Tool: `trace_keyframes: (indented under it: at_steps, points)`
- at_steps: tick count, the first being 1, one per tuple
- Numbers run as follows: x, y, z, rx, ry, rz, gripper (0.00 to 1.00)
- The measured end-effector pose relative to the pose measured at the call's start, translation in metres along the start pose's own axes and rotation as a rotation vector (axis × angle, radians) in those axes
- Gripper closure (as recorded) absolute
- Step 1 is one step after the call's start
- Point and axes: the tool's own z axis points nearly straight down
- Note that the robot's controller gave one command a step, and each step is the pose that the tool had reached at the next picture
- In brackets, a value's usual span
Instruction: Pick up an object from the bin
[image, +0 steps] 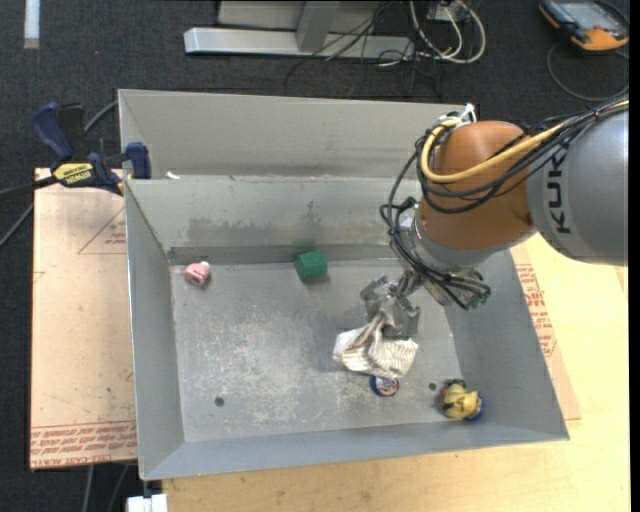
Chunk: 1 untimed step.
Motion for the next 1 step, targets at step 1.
trace_keyframes:
  at_steps: [1]
  points:
    - [-0.0003, 0.0001, -0.0104, 0.000, -0.001, 0.000, 1.00]
